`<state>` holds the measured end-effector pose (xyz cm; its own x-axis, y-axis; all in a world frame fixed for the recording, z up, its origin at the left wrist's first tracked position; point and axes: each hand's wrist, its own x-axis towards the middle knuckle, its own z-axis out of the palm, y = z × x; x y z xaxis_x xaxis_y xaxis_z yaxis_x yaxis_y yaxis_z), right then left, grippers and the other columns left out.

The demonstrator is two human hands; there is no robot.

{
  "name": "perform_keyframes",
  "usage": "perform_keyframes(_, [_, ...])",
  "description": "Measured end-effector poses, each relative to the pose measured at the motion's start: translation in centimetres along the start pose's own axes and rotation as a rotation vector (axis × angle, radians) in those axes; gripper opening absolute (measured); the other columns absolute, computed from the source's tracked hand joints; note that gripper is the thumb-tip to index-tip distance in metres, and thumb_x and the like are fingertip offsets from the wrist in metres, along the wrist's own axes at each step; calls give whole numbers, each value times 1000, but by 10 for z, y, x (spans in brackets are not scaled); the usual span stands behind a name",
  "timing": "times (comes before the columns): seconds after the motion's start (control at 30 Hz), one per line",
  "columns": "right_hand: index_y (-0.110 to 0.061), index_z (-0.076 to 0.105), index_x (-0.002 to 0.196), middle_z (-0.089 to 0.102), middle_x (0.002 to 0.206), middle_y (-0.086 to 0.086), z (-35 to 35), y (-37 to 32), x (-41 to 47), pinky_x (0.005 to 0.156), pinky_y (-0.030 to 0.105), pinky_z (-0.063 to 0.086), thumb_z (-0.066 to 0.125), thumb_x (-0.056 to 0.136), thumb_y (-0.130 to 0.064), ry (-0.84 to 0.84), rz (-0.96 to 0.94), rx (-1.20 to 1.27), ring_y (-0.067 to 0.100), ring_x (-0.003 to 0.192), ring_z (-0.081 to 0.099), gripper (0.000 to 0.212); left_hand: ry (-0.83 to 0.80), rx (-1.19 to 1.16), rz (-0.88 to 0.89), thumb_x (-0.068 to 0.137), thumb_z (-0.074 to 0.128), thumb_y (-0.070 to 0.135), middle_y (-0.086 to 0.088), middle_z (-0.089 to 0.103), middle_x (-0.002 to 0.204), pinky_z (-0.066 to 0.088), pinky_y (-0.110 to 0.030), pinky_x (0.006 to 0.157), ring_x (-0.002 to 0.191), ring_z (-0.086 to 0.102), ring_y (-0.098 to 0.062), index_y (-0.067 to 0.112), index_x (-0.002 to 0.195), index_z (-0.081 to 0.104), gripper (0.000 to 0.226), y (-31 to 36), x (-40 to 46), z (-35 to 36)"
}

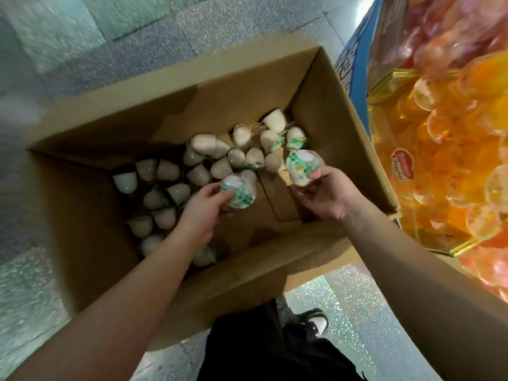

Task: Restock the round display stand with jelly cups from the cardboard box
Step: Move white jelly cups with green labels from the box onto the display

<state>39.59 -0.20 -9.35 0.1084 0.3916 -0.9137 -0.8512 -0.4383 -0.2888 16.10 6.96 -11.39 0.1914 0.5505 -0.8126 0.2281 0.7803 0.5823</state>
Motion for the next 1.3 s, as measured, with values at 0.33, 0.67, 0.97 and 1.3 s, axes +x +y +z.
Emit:
perform_keyframes(0.33, [-7,62,123,66,109,10,-131,9,-172,65,20,54,65,52,-8,-246,-216,-78,16,83,63,71,-282,-83,122,79,71,26,-17,71,109,56,-28,60,83,71,-25,10,131,54,57,1,-168,139])
perform_keyframes(0.67, [-10,58,119,65,106,9,-381,48,-352,65,24,48,56,57,-12,-106,-521,60,21,89,61,63,-550,53,127,95,56,13,-13,74,93,52,-22,46,62,72,-25,8,131,55,36,-111,-344,339])
perform_keyframes(0.97, [-18,52,91,57,79,1,-566,90,-484,67,27,45,55,65,-13,148,-783,240,24,95,54,26,-858,280,201,94,55,7,-5,74,76,50,-20,47,55,67,-13,12,98,61,9,-202,-481,503])
perform_keyframes(1.3, [-17,55,125,62,112,3,-722,99,-527,76,29,47,59,95,-24,396,-848,316,20,96,60,31,-992,420,76,92,63,8,-7,66,95,57,-24,57,70,66,-20,17,125,47,38,-284,-543,644])
